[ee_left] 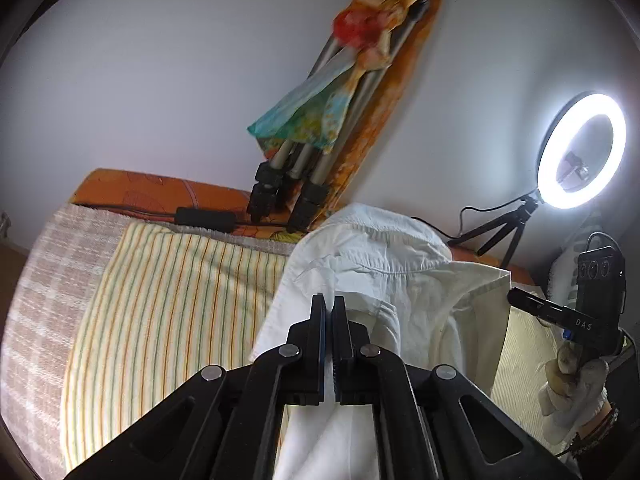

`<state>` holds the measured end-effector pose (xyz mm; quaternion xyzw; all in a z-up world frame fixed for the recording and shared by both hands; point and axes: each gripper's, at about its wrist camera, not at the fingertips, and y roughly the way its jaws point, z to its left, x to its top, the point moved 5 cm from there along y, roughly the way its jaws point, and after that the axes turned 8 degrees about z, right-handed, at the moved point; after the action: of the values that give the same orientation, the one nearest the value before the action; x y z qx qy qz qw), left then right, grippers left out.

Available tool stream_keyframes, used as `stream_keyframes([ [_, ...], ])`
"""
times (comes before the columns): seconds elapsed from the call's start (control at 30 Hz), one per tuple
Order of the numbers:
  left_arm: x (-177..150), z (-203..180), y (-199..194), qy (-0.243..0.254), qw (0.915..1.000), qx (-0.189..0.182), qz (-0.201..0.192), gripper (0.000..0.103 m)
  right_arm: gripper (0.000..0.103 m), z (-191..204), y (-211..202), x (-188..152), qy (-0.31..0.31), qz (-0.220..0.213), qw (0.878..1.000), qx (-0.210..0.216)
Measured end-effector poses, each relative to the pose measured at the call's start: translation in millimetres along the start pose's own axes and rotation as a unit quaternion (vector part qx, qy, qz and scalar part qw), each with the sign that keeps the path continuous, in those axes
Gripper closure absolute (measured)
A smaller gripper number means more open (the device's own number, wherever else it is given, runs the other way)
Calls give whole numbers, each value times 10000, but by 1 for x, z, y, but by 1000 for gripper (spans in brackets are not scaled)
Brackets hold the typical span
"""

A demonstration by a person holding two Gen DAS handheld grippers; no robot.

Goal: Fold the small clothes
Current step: 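Grasp the collar with both tools and lift the folded shirt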

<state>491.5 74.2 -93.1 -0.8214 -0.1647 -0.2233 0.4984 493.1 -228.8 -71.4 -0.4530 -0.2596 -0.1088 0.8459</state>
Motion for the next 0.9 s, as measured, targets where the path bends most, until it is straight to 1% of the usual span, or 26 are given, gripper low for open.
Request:
stream_keyframes([
  [0.23,-15,-32,-55,299,9992,41,-270,103,101,41,-40,-13,-334,-232,9991,-96],
  [0.47,-51,-43,-106,514,9975,113,-466,103,101,73,-88,-44,-477,-451,9978,-111],
  [0.53,-64,-45,-123,569,9969,142,-521,103,101,81,-97,-56,-548,-480,9972,-148],
  [0.63,-88,-47,-137,633,9964,175,-536,103,101,93,-107,-78,-653,-481,9965,-192],
  [0.67,-96,-48,-139,632,9967,196,-463,103,101,97,-109,-86,-700,-478,9962,-218],
  [0.77,-124,-49,-150,668,9962,218,-505,103,101,106,-118,-115,-797,-462,9955,-244],
  [0.9,-168,-43,-153,701,9962,297,-422,103,101,108,-123,-159,-894,-350,9947,-365],
])
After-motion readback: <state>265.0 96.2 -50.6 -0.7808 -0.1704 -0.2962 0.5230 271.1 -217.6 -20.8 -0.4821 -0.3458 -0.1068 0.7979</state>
